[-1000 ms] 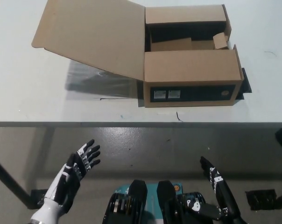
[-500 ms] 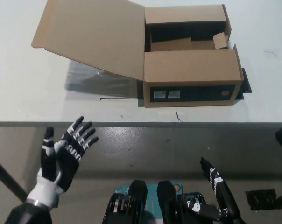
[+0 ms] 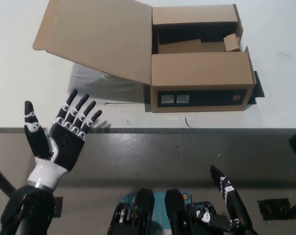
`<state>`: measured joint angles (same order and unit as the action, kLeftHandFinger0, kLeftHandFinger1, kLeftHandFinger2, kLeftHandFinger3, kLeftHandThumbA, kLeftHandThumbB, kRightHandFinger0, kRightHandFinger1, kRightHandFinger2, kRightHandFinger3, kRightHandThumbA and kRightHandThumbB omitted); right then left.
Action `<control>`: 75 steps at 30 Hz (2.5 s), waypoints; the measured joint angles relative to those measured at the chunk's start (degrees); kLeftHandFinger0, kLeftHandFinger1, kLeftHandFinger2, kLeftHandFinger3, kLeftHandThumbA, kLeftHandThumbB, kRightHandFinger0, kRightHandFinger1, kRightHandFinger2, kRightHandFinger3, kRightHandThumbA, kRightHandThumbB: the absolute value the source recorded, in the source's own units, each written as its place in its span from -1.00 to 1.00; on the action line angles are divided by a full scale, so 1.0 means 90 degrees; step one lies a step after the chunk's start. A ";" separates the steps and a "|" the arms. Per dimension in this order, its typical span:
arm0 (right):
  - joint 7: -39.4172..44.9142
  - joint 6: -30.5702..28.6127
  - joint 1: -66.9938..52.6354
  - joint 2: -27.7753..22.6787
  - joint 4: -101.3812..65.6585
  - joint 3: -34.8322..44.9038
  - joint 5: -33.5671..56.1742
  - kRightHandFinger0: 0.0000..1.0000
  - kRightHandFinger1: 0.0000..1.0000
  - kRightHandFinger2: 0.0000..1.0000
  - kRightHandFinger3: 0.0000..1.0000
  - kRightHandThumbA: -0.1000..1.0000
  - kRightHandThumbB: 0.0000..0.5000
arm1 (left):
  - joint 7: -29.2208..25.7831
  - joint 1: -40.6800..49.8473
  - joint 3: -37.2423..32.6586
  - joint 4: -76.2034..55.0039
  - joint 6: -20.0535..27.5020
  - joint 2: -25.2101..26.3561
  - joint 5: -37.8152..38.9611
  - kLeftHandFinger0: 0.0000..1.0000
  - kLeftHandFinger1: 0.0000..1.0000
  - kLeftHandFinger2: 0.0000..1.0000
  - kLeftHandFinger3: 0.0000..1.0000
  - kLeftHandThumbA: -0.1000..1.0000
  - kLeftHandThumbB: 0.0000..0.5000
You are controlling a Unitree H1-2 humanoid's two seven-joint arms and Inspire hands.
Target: A small storge box is placed at the center of the table and the robot uses its left hand to push the lid and close it
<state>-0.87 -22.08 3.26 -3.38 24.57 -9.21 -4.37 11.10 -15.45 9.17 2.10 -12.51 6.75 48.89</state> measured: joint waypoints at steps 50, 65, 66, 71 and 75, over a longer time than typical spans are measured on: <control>0.0015 -0.0214 0.0227 -0.0002 -0.0020 0.0001 0.0086 1.00 1.00 1.00 1.00 1.00 0.54 | 0.0528 -0.2131 0.1250 0.3148 -0.1192 -0.0185 0.1365 1.00 1.00 1.00 1.00 1.00 0.49; 0.0020 -0.0218 0.0297 -0.0007 -0.0021 -0.0001 0.0080 1.00 1.00 1.00 1.00 1.00 0.56 | 0.0500 -0.3763 0.1350 0.4428 -0.0906 -0.0102 0.0616 1.00 1.00 1.00 1.00 1.00 0.64; 0.0023 -0.0219 0.0309 -0.0007 -0.0021 -0.0002 0.0080 1.00 1.00 1.00 1.00 1.00 0.58 | 0.0500 -0.3898 0.1317 0.4492 -0.0876 -0.0104 0.0543 1.00 1.00 1.00 1.00 1.00 0.65; 0.0031 -0.0219 0.0380 -0.0010 -0.0021 -0.0012 0.0074 1.00 1.00 1.00 1.00 1.00 0.60 | 0.0507 -0.4423 0.1031 0.4789 -0.0781 -0.0155 0.0171 1.00 1.00 1.00 1.00 1.00 0.57; 0.0033 -0.0220 0.0412 -0.0010 -0.0021 -0.0023 0.0065 1.00 1.00 1.00 1.00 1.00 0.57 | 0.0512 -0.4773 0.0773 0.4948 -0.0688 -0.0336 -0.0112 1.00 1.00 1.00 1.00 1.00 0.56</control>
<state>-0.58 -24.06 6.97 -3.47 24.38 -9.42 -3.78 15.71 -58.41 16.12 46.63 -18.70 3.73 47.88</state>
